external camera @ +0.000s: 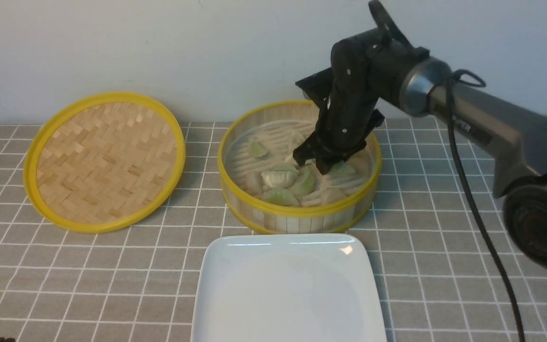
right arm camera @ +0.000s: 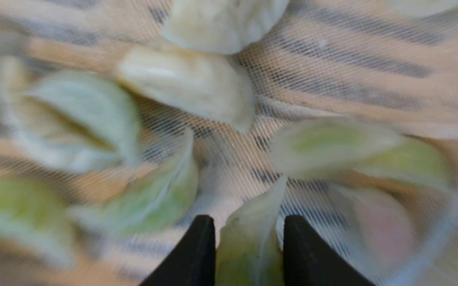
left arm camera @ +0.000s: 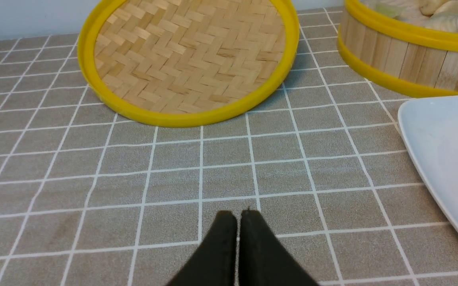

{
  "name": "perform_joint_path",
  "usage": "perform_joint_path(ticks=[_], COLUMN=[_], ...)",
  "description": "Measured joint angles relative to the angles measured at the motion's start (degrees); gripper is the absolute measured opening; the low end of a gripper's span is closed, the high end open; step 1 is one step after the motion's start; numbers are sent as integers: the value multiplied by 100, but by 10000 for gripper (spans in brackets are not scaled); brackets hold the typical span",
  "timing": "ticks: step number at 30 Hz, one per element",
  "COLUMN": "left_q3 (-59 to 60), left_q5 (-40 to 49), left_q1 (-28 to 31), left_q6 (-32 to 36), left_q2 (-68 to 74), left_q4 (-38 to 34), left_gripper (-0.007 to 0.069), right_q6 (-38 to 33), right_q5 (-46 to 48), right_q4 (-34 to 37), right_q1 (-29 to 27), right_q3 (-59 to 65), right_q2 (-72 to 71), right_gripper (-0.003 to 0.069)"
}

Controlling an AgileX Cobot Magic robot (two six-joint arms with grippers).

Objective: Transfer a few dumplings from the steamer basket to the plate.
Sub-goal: Use the right arm to grab a dumpling from inside the steamer, then use the right arm to put the dumpling into the plate

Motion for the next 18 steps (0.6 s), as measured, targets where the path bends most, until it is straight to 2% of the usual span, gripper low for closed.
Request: perform_joint_path(ticks=[8, 14, 18], left_q3=[0, 0, 0], left_q5=[0, 0, 0], left_q1=[0, 0, 0], left_q6=[0, 0, 0], left_q2=[0, 0, 0], left_q4=[0, 0, 0], left_gripper=[-5, -5, -5], right_q6=[-176, -390, -154], right_q5=[0, 0, 0], right_q4=[777, 1462, 1527], right_q1=[59, 659, 967], right_q3=[1907, 3607, 3905], right_q2=[-1753, -2343, -2206], right_gripper=[201, 201, 201])
